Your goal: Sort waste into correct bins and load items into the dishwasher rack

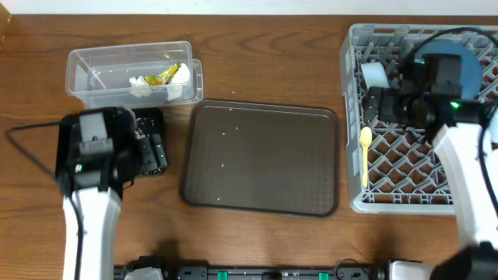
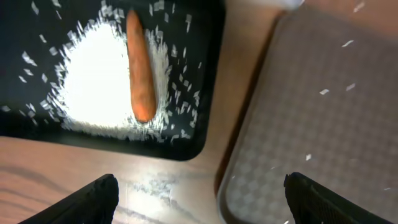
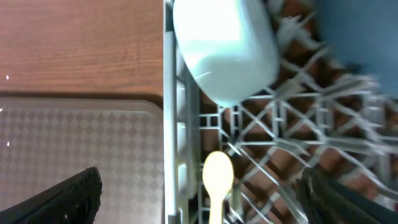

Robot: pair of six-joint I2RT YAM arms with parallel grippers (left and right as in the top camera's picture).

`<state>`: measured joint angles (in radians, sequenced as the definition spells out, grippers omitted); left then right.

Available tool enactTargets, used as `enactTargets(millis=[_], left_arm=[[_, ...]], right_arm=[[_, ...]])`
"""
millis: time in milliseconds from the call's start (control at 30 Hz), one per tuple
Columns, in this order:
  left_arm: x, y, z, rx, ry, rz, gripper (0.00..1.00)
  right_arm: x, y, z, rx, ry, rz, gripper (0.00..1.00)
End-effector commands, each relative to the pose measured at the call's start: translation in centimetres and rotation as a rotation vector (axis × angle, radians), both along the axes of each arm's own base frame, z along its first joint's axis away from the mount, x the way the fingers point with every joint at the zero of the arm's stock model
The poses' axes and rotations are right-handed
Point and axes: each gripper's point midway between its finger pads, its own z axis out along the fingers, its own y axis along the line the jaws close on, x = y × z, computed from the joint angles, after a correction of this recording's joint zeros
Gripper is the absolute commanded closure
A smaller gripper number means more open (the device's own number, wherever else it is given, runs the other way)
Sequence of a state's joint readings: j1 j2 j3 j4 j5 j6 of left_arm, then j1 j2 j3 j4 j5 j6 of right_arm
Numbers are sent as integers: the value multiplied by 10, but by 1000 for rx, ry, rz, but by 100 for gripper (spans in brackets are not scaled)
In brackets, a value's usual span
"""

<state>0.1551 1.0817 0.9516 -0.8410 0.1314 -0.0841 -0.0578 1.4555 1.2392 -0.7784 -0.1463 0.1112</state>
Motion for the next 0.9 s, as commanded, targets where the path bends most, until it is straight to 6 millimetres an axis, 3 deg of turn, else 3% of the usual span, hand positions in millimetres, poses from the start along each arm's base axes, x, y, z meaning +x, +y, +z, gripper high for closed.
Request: enactTargets(millis=[0, 267, 300, 433, 867], left_arm=[[-6, -3, 25, 19, -108, -31, 13], [-35, -11, 56, 63, -377, -55, 13], [-38, -11, 58, 68, -404, -55, 7], [-40, -12, 67, 78, -457, -56, 6], [-39, -12, 66, 78, -456, -55, 5]], right_arm=[[-10, -15, 25, -69, -69, -65, 1], [-47, -29, 30, -97, -257, -191, 2], [-54, -36, 31, -106, -292, -239, 1], [-70, -41, 32, -103, -352, -297, 1], [-91, -40, 3, -113, -233, -291, 1]])
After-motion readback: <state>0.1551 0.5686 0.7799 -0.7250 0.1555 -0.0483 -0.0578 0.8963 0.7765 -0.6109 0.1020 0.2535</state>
